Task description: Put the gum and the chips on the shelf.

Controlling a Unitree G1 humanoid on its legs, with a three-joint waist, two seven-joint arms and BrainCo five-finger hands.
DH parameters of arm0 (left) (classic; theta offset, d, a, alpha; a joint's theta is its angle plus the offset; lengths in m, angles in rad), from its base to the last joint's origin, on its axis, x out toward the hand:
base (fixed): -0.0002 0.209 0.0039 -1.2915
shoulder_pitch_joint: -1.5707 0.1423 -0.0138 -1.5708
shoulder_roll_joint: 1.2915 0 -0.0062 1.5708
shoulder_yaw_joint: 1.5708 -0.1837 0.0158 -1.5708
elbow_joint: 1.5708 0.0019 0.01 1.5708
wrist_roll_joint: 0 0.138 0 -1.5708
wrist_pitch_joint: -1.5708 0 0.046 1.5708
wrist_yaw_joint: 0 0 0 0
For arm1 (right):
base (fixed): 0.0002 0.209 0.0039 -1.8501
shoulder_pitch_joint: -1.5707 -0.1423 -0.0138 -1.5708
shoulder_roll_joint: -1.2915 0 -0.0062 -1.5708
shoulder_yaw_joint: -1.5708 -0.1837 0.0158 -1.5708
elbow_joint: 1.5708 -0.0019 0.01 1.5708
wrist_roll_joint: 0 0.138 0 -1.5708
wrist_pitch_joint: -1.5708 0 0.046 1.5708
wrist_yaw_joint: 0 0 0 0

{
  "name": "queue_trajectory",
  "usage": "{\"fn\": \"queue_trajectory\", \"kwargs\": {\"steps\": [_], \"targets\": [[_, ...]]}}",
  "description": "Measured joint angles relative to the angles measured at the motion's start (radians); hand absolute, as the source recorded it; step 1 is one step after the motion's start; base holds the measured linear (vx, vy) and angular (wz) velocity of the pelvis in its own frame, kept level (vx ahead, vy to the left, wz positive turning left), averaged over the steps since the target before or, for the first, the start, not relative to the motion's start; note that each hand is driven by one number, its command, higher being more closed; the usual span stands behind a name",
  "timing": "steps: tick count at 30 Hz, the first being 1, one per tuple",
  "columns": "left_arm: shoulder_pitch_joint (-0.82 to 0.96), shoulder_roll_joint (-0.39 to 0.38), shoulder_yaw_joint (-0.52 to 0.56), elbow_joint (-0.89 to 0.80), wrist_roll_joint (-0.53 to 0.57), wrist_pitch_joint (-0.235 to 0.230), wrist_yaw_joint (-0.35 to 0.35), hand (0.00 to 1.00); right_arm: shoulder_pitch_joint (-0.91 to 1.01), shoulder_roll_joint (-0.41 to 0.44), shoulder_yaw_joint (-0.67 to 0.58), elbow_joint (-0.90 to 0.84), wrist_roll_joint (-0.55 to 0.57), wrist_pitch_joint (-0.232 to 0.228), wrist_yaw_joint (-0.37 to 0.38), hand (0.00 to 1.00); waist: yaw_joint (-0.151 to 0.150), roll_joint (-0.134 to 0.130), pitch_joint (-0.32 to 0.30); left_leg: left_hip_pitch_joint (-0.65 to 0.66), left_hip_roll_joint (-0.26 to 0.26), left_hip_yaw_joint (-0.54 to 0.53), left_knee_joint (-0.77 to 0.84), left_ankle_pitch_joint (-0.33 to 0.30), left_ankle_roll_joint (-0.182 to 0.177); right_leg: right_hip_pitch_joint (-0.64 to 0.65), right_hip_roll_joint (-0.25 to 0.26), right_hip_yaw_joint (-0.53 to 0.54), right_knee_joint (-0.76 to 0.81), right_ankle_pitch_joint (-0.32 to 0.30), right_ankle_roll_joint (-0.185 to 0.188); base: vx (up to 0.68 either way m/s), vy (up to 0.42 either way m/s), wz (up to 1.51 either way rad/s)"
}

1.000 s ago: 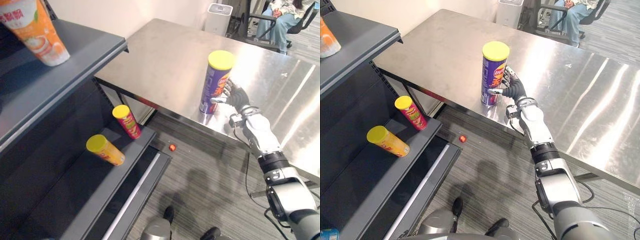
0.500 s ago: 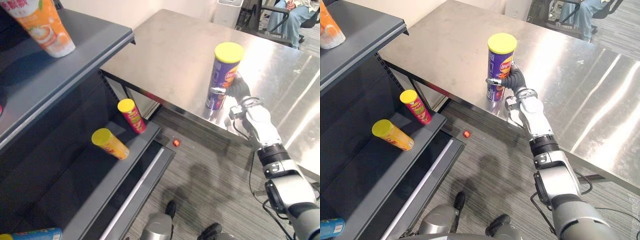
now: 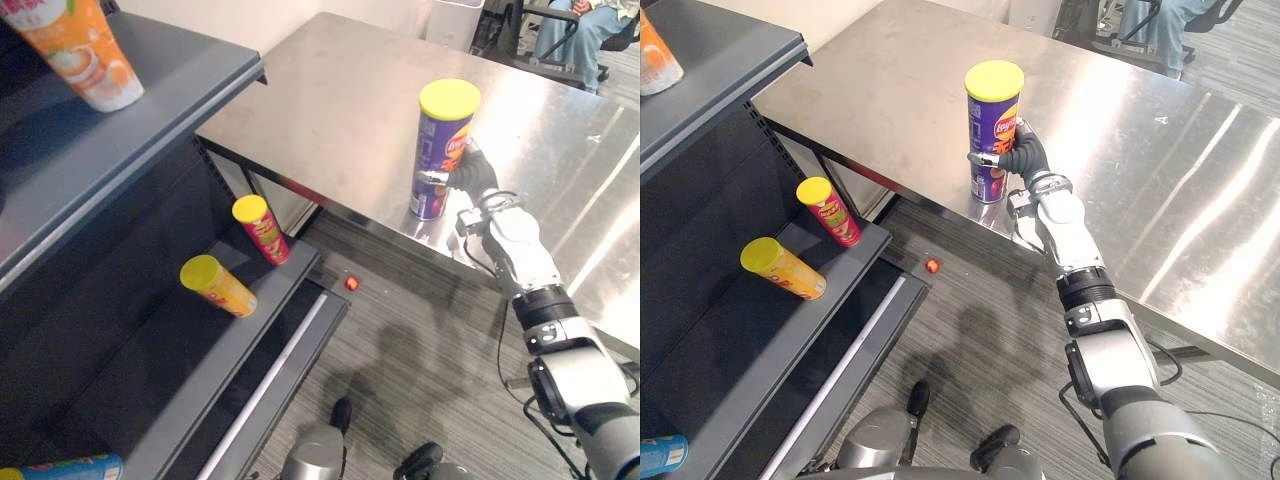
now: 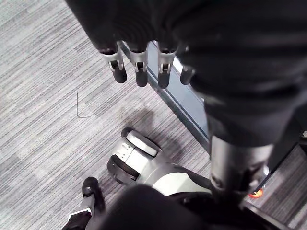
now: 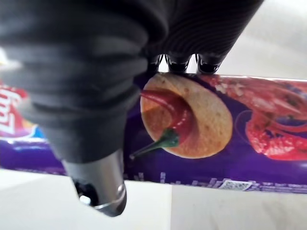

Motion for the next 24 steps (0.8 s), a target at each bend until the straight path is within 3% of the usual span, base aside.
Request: {"fn": "queue_trajectory", "kwargs": {"steps": [8,11,15,17,19,24], "targets": [[0.000,0.003,0.000,0.000,0.003,0.004,0.005,0.00,0.082,0.001,-0.007,-0.239,-0.037,-0.033,-0.013,1.00,-0.009,-0.005,-0.002,0.026,0.030,0.062,-0.008,-0.011,-0.017,-0.005,0.039,0.056,-0.032,0.008,-0.009,0.02,-0.035,-0.23],[0.008,0.005,0.001,0.002,0.003,0.013,0.009,0.00,0.143,0.004,-0.016,-0.390,-0.036,-0.038,-0.013,1.00,-0.030,-0.017,-0.009,0.048,0.043,0.088,-0.022,-0.014,-0.022,-0.004,0.059,0.081,-0.047,0.010,-0.012,0.04,-0.047,-0.27],[0.015,0.030,0.004,0.017,0.014,0.013,0.023,0.00,0.254,0.040,-0.060,-0.539,-0.010,-0.038,-0.011,1.00,-0.059,-0.056,-0.053,0.069,0.062,0.146,-0.029,-0.022,-0.034,-0.002,0.094,0.125,-0.095,0.031,-0.022,0.05,-0.039,-0.36],[0.015,0.033,0.004,0.022,0.021,0.012,0.031,0.00,0.298,0.040,-0.071,-0.584,0.014,-0.037,-0.011,1.00,-0.061,-0.061,-0.068,0.077,0.065,0.170,-0.029,-0.024,-0.037,0.000,0.103,0.145,-0.111,0.039,-0.022,0.04,-0.020,-0.35],[0.016,0.033,0.005,0.024,0.028,0.011,0.042,0.00,0.345,0.041,-0.079,-0.637,0.053,-0.034,-0.011,1.00,-0.084,-0.059,-0.075,0.101,0.068,0.191,-0.037,-0.028,-0.042,0.018,0.114,0.162,-0.136,0.052,-0.023,0.00,-0.009,-0.27],[0.012,0.030,0.028,0.058,0.043,0.005,0.061,0.00,0.442,0.059,-0.083,-0.712,0.103,-0.018,-0.006,1.00,-0.109,-0.063,-0.107,0.115,0.077,0.228,-0.053,-0.033,-0.048,0.029,0.139,0.194,-0.187,0.083,-0.025,-0.03,-0.008,-0.23]]}}
